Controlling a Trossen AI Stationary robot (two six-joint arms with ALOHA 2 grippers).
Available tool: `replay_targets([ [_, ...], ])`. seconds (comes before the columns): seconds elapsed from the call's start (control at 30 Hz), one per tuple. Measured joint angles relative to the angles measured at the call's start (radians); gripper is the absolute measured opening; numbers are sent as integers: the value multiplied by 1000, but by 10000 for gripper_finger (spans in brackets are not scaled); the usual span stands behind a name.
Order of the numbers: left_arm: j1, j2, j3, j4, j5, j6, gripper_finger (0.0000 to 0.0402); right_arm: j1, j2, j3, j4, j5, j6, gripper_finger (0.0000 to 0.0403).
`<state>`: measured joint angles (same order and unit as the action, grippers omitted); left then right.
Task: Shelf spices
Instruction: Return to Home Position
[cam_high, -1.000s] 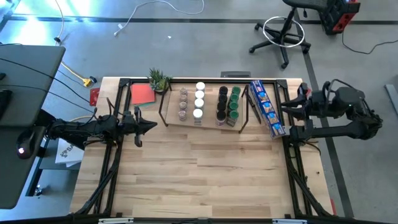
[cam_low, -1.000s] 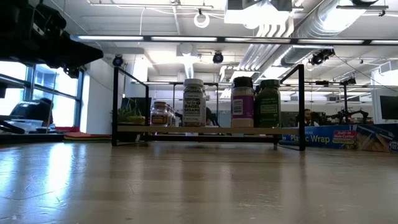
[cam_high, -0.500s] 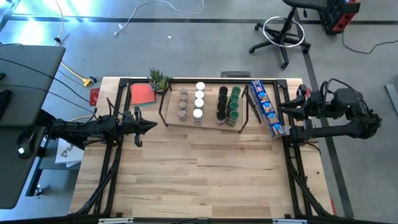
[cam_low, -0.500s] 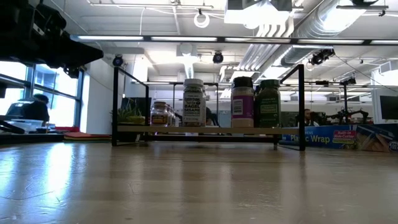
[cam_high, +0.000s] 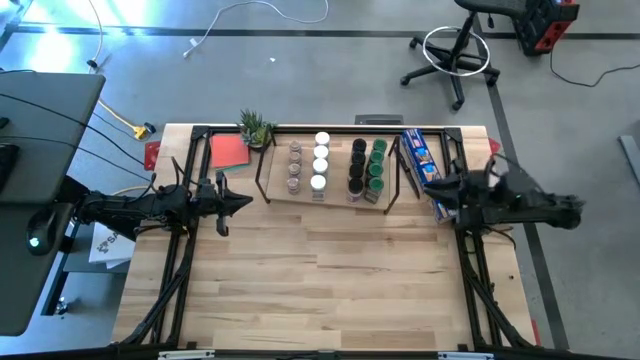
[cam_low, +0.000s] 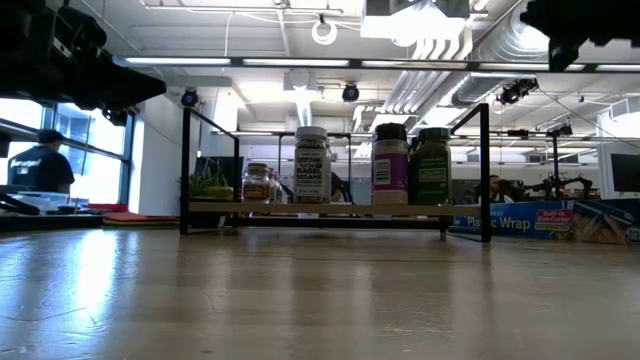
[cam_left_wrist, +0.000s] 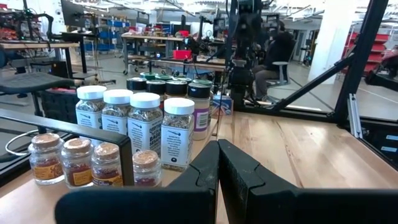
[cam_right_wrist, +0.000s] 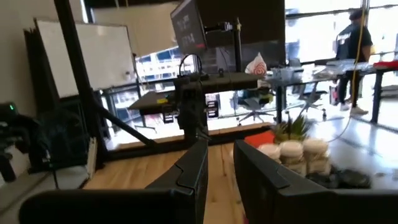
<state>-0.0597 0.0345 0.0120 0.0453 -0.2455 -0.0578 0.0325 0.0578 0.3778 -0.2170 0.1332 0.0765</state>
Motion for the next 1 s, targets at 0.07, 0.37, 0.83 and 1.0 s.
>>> replay_targets([
  [0.07, 0, 0, 0, 0, 0, 0, 3, -7, -19, -67, 57, -7, 39, 71],
  [0.37, 0, 0, 0, 2, -1, 0, 3, -37, -58, -308, 348, -36, 81, 71],
  [0.83, 0, 0, 0, 2, -1, 0, 3, -47, -53, -368, 310, -60, 81, 71],
  [1.0, 0, 0, 0, 2, -1, 0, 3, -47, -45, -368, 290, -62, 80, 71],
])
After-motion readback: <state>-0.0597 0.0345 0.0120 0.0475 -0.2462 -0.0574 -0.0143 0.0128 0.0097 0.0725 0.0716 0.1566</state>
